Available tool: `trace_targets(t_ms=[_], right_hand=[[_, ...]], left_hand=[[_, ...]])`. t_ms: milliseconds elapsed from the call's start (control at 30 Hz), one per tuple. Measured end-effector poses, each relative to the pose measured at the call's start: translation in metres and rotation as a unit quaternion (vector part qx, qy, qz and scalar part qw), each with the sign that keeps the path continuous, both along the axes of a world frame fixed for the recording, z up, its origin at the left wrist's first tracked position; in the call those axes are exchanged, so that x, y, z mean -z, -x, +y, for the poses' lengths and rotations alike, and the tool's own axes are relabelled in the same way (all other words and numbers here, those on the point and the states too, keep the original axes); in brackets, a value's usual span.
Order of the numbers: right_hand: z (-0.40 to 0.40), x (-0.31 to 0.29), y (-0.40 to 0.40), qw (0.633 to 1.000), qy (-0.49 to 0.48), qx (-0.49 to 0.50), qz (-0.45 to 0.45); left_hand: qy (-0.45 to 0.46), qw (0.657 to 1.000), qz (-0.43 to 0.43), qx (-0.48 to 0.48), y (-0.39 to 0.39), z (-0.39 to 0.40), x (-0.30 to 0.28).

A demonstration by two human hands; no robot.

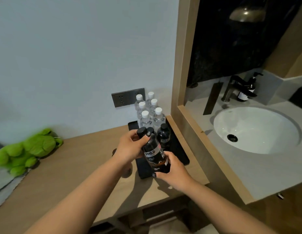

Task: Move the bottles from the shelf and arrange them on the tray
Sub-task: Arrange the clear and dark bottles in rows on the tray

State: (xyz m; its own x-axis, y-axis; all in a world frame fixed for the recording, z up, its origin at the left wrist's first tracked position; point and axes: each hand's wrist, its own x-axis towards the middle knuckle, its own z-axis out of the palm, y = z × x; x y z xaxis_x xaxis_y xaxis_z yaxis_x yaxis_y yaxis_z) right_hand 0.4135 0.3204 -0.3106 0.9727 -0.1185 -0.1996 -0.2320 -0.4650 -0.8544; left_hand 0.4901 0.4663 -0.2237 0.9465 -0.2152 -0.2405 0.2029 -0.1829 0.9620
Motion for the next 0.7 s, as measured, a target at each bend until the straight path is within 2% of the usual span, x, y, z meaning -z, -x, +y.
trace_targets(t_ms=[133, 333, 600, 700], right_hand=[[-0.02, 0.001, 0.002, 0.999, 0.024, 0.0, 0.035], [-0.049, 0.008, 0.019, 0.998, 0.021, 0.019, 0.062], [-0.066, 0.014, 0.036, 0.996, 0.011, 0.047, 0.078], [-0.071, 0.013, 0.039, 0.996, 0.005, 0.057, 0.074]], left_hand=[[-0.062, 0.996, -0.071, 0.0, 0.004, -0.008, 0.022], [-0.097, 0.992, -0.064, -0.058, 0.004, -0.023, 0.05], [-0.089, 0.995, 0.03, -0.046, -0.028, -0.032, 0.084], [-0.099, 0.994, 0.036, -0.039, -0.039, -0.038, 0.099]])
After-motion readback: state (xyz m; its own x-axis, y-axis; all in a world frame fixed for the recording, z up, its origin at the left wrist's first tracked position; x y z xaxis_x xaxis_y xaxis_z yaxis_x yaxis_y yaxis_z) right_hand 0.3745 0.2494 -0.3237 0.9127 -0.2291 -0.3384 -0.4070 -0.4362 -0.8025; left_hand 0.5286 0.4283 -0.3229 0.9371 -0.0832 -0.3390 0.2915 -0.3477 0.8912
